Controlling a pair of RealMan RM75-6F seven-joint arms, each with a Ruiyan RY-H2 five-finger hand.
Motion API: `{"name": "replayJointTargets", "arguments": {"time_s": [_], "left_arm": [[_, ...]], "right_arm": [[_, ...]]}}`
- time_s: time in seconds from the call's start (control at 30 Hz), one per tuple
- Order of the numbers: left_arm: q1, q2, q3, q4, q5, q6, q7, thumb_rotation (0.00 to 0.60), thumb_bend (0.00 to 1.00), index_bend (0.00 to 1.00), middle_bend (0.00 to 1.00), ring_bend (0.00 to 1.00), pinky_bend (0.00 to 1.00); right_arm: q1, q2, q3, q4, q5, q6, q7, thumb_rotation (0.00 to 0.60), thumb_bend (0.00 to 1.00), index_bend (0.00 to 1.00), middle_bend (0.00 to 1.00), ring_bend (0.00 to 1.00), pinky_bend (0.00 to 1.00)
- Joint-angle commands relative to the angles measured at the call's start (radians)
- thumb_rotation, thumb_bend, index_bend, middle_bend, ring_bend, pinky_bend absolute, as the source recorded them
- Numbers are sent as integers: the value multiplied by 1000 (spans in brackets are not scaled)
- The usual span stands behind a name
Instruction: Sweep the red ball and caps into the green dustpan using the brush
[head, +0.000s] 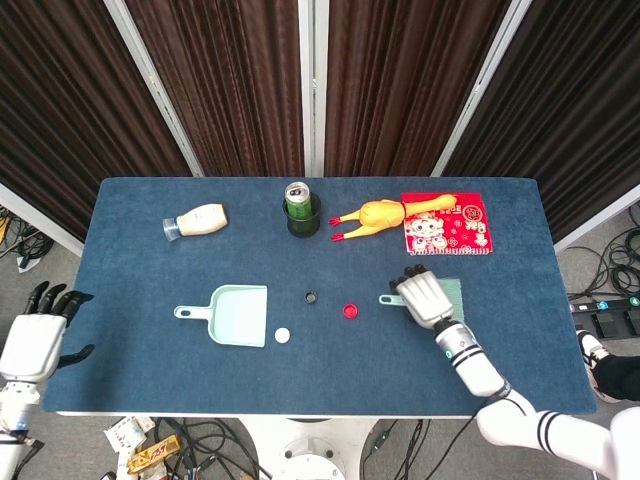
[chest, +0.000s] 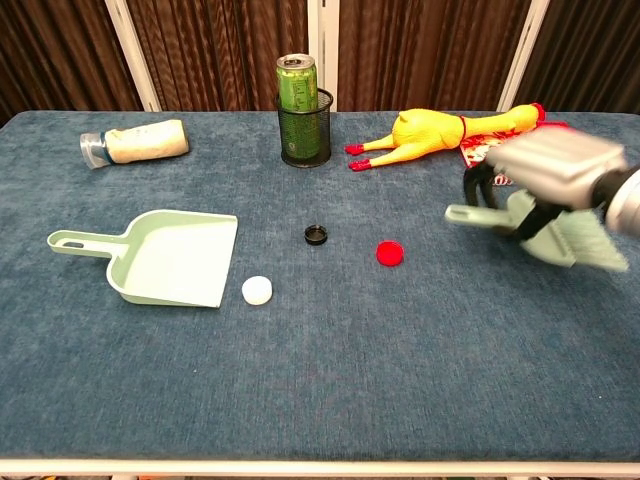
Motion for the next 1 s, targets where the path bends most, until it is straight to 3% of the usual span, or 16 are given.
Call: {"name": "replayJointTargets", "arguments": {"time_s": [0.03,0.23,0.47,0.7,1.0], "left_arm": [[-66,5,-37,-51,-20,-71,46,600,123,306,238,121,83],[-209,-43,-92,-65,-107,-271,56,600,120,316,281,150,100],[-327,-161,-121,24,-238,-441,64,600,144,353,297,158,151],[-353,-245,-90,92,-302,-480,91,600,158,357,325,182,175],[-348,-307,-60,150,-324,-441,131,600,179,393,388,256,226]], "right_arm": [[-10,135,44,-130,-7,37,63,600,450,664,624,288,314],[-15,268,79,-243,1,53,104,600,451,666,624,288,315],[-24,314,79,-281,12,70,106,600,451,671,624,288,330],[-19,312,64,-274,29,55,105,600,451,671,624,289,330],[-8,295,53,-264,43,45,103,600,451,671,624,295,340]]}}
